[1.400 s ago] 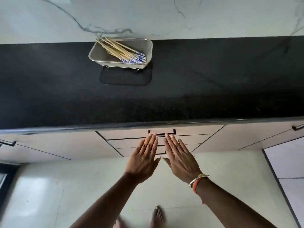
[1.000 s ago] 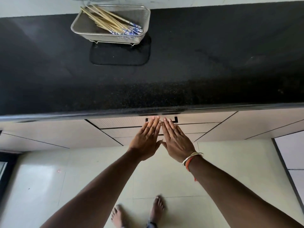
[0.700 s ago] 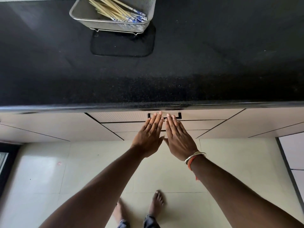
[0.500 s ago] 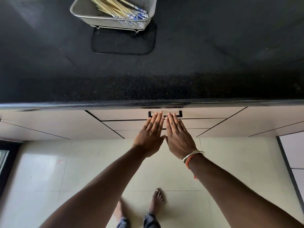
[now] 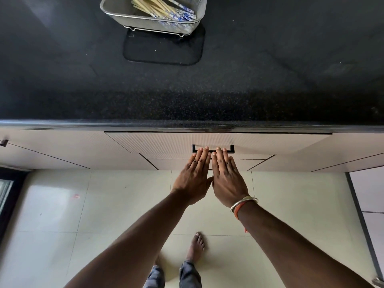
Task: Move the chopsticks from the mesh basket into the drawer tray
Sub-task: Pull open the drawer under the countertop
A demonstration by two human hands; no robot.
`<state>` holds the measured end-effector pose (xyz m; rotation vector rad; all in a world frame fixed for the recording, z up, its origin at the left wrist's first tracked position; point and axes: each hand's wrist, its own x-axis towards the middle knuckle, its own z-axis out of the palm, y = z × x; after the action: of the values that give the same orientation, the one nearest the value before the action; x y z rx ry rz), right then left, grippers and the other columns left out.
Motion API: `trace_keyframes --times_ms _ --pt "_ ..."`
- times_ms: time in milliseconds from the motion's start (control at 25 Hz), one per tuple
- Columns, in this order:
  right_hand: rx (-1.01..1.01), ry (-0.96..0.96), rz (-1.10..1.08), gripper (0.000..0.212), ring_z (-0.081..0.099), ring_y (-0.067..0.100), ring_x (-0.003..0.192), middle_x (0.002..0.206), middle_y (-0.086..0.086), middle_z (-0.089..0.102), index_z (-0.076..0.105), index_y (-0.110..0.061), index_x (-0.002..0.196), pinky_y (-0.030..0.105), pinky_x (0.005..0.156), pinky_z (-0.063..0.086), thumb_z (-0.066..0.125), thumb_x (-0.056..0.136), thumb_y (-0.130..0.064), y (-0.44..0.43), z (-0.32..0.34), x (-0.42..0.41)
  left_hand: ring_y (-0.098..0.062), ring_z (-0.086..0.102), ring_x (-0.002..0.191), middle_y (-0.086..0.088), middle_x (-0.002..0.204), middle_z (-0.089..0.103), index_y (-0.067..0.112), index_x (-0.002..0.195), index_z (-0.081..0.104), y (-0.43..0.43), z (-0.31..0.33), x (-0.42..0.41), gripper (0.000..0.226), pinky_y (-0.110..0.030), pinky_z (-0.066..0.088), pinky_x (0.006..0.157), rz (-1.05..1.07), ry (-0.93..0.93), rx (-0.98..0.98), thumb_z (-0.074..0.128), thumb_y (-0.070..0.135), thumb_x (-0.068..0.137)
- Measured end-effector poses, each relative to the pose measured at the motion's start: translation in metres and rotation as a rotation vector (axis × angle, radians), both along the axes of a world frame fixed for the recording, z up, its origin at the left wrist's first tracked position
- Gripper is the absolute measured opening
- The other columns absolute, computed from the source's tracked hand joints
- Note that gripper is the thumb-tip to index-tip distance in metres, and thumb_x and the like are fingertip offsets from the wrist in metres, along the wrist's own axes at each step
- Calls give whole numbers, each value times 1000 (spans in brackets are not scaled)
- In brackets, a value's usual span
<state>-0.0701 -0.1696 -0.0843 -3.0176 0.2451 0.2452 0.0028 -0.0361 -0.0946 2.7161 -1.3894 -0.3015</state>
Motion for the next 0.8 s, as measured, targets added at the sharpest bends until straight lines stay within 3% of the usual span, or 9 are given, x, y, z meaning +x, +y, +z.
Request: trace_keyframes --times_ms 240,480,600,800 --pt "-2 15 -11 75 -5 37 152 164 22 -2 6 -1 155 50 122 15 43 91 -14 9 1 -15 -35 -4 159 -22 171 -2 -1 162 5 9 1 -15 76 -46 5 130 -8 15 0 17 49 107" --pt "15 36 16 71 -3 37 152 164 22 -4 6 -1 155 49 122 17 41 94 -13 34 3 -81 -36 7 158 -23 170 10 -3 161 16 47 0 -70 72 -46 13 129 -59 57 -65 34 41 107" --pt "31 85 22 71 -2 37 152 163 22 -5 4 -1 155 50 121 19 39 95 -15 49 10 -118 -37 12 157 -24 169 16 -4 159 21 66 3 -105 71 -47 19 127 -76 90 -52 33 41 106" --pt "91 108 17 62 3 37 151 163 22 2 10 0 154 50 121 20 -3 98 -23 73 19 -170 -36 22 155 -23 166 23 -4 157 29 95 10 -150 71 -49 30 123 -127 133 -20 30 42 103"
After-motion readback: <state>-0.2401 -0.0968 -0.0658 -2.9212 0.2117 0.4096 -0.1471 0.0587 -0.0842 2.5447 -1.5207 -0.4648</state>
